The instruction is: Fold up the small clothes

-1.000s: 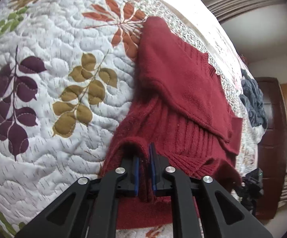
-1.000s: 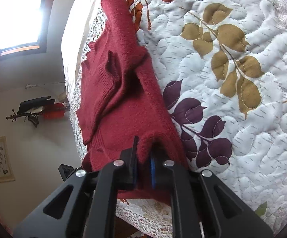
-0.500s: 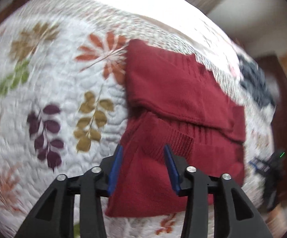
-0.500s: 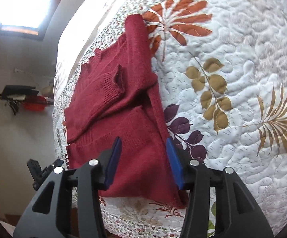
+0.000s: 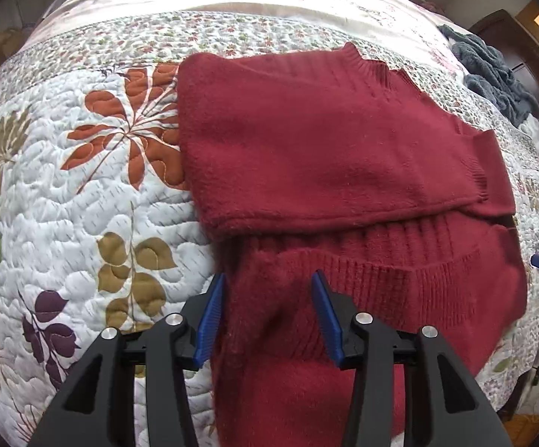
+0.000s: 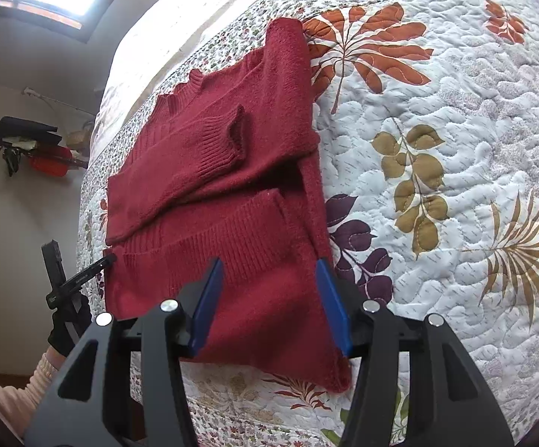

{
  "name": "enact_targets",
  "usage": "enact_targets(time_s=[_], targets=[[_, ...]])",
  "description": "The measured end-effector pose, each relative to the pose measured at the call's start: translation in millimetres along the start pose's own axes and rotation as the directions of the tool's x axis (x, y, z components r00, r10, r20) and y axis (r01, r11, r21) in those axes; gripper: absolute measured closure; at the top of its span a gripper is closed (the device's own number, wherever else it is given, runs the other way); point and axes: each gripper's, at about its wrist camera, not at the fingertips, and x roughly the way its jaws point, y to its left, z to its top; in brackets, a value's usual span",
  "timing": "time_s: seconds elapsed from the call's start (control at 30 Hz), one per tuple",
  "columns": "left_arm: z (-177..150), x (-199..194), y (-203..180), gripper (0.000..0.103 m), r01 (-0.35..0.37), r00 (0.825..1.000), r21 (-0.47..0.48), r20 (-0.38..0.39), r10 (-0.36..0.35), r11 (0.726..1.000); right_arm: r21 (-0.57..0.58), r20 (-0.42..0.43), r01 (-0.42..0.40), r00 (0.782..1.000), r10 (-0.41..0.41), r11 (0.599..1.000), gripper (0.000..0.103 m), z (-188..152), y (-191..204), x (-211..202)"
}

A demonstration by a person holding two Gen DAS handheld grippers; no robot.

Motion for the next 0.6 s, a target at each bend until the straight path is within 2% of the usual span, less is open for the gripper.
enact_targets(time_s=[0.1,0.17,0.3,0.43,0.5,0.6], targets=[[-1.5,-1.5,-8.3,0.074,-0.031,1.0,0.04,0.006,0.031,0.999,-0.021,-0.003,0.015,1.0,-0.015,1.0,0.051,3.7,0.2,2.1],[-3.4,-5.4,-14.8,0.074,-0.034,0.999,0.072,0.011,0.033,0.997,-0.043,-0.007,0.026,1.0,-0.026,0.999,0.051,6.1,2.7,4.6],[-5.7,-12.6,-28.2,0.079,-0.068,0.997,0.138,0.032,0.064,0.988,-0.166,-0.023,0.091,0.995,-0.096,0.982,0.05,10.0,15.0,15.6],[-5.6,-19.4,-41.6,0.082,-0.041,0.998,0.182,0.053,0.032,0.982,-0.28,-0.03,0.15,0.986,-0.165,0.948,0.049,15.1,26.8,30.2],[-4.5,-14.4,-43.8,0.082,-0.038,0.999,0.196,0.037,0.032,0.98,-0.323,-0.011,0.173,0.982,-0.186,0.93,0.049,19.1,30.1,38.7],[-0.9,0.4,-37.0,0.08,-0.029,1.0,0.172,-0.004,0.03,0.985,-0.356,-0.027,0.16,0.983,-0.181,0.921,0.048,26.8,32.5,50.5]])
